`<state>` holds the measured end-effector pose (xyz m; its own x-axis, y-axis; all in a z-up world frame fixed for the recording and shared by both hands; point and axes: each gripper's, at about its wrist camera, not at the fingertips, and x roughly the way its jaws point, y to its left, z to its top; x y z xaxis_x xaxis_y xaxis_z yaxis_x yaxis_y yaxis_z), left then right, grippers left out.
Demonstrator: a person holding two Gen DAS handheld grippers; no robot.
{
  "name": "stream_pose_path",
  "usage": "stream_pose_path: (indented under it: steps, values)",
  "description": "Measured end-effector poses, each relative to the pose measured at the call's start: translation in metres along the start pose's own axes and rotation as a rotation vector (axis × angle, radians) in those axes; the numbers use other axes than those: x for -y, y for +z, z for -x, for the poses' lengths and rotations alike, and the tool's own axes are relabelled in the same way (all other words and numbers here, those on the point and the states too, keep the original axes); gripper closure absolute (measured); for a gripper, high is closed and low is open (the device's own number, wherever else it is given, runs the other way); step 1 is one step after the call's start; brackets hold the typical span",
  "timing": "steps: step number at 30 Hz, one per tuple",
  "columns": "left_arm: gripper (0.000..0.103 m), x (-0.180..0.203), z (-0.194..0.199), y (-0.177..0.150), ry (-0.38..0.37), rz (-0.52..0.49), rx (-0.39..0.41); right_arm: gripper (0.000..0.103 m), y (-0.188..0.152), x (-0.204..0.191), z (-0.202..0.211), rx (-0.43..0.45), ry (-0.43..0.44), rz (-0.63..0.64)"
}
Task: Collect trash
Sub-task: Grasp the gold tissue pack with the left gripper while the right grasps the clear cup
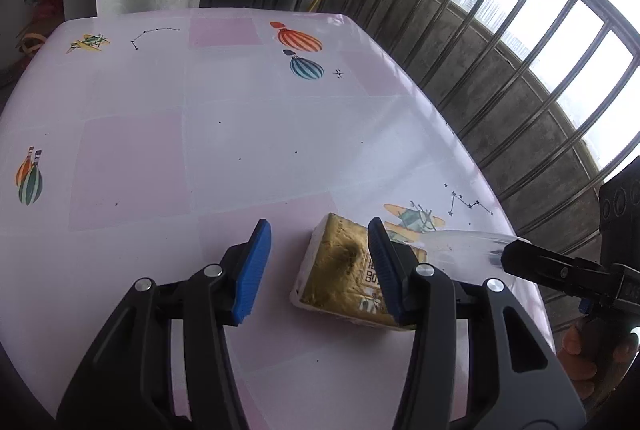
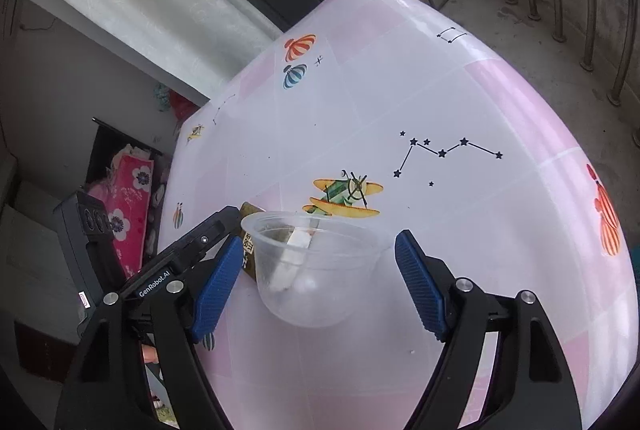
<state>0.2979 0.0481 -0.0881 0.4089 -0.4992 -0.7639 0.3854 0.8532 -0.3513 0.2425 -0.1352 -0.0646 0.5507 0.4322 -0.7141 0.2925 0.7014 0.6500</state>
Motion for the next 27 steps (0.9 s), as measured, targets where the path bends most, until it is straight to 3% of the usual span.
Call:
stream_pose_path:
  steps: [6,13,21,24,27]
  values:
    - [0.064,0.0,-0.007,-0.01,-0.059,-0.017,-0.019,0.026,0.002,0.003,-0.005,-0.005,0.021,0.0]
    - [0.064,0.01,0.016,-0.039,-0.062,-0.054,-0.051,0.027,-0.016,0.003,0.007,-0.054,0.041,0.039]
    - [0.064,0.034,0.064,-0.123,-0.134,-0.094,-0.077,0.027,-0.087,0.009,0.055,-0.071,0.047,0.129]
    - [0.064,0.043,0.082,-0.152,-0.161,-0.092,-0.088,0.027,-0.119,0.004,0.079,-0.038,-0.013,0.237]
    - [0.064,0.05,0.097,-0.175,-0.142,-0.105,-0.079,0.027,-0.148,-0.004,0.099,0.0,-0.083,0.355]
